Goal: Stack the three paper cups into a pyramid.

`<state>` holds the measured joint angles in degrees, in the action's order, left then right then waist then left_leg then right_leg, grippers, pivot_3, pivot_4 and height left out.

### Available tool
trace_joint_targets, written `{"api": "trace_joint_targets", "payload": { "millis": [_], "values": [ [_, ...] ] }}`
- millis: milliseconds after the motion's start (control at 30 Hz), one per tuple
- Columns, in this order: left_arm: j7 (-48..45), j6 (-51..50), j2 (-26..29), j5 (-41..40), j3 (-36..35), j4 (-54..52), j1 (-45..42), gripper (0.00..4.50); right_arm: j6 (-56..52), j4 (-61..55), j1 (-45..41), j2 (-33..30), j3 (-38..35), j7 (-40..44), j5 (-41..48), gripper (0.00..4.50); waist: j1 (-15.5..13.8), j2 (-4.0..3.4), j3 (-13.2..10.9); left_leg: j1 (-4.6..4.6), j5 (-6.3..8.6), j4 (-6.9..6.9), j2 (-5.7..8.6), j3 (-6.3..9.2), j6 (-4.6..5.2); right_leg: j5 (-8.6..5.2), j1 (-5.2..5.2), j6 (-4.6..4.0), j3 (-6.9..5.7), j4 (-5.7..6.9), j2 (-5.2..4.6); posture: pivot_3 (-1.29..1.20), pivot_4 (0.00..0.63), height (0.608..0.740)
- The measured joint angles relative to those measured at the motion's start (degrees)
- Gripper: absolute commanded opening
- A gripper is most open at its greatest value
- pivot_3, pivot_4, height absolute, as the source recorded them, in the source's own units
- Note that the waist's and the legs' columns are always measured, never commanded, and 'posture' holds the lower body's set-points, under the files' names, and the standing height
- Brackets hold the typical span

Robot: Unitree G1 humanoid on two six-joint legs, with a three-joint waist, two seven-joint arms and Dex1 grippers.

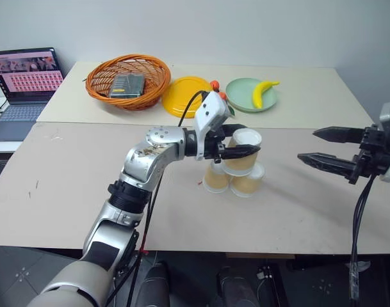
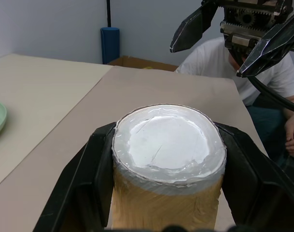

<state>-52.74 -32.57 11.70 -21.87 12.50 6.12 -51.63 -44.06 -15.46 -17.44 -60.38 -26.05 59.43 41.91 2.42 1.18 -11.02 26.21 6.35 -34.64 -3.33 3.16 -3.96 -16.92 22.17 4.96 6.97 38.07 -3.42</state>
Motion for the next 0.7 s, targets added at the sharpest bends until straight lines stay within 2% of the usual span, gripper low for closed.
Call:
{"api": "trace_joint_targets", "payload": {
  "millis": [33,67,100,167,200,500,700],
  "values": [
    [-0.01,0.04,-0.17,0.1,0.0,0.21,0.0,3.0,-0.02,-0.14,0.0,0.0,-0.11,-0.13,0.02,4.5,0.01,0.0,0.0,0.0,0.0,0.0,0.0,0.0,0.0,0.0,0.0,0.0,0.0,0.0,0.0,0.0,0.15,0.732],
    [-0.02,0.08,-0.37,0.14,-0.02,0.46,0.0,3.0,-0.07,-0.22,0.0,0.0,-0.25,-0.25,0.03,4.5,0.01,0.0,0.0,0.0,0.0,0.0,0.0,0.0,0.0,0.0,0.0,0.0,0.0,0.0,0.0,0.0,0.15,0.732],
    [-0.04,0.14,-0.7,0.17,-0.03,0.66,0.0,3.58,-0.15,-0.29,0.0,-0.03,-0.49,-0.48,0.05,4.5,0.0,0.0,0.0,0.0,0.0,0.0,0.0,0.0,0.0,0.0,0.0,0.0,0.0,0.0,0.0,0.0,0.15,0.732],
    [-0.08,0.14,-0.92,0.17,-0.03,1.07,0.0,4.28,-0.29,-0.48,0.03,-0.09,-0.84,-0.67,0.16,4.5,-0.01,0.0,0.0,0.0,0.0,0.0,0.0,0.0,0.0,0.0,0.0,0.0,0.0,0.0,0.0,0.0,0.15,0.732],
    [-0.09,0.14,-1.0,0.19,-0.04,1.23,0.0,4.44,-0.39,-0.65,0.09,-0.16,-1.09,-0.74,0.26,4.5,-0.01,0.0,0.0,0.0,0.0,0.0,0.0,0.0,0.0,0.0,0.0,0.0,0.0,0.0,0.0,0.0,0.15,0.732],
    [0.12,-0.95,-1.19,-0.47,-0.64,1.38,-1.01,4.44,-1.04,-0.97,0.52,-1.02,-1.81,-0.83,1.43,4.5,0.0,0.0,0.0,0.0,0.0,0.0,0.0,0.01,0.0,0.0,0.0,0.01,0.0,0.0,0.0,0.0,0.15,0.732],
    [3.25,-6.27,-3.53,-5.69,-5.85,-1.3,-9.49,4.44,-0.97,-0.68,0.47,-1.06,-1.79,-0.66,1.46,4.5,-0.07,0.01,-0.01,0.07,0.0,-0.03,0.03,0.03,0.0,-0.01,0.01,0.05,-0.01,-0.02,-0.01,0.0,0.15,0.732]
  ]
}}
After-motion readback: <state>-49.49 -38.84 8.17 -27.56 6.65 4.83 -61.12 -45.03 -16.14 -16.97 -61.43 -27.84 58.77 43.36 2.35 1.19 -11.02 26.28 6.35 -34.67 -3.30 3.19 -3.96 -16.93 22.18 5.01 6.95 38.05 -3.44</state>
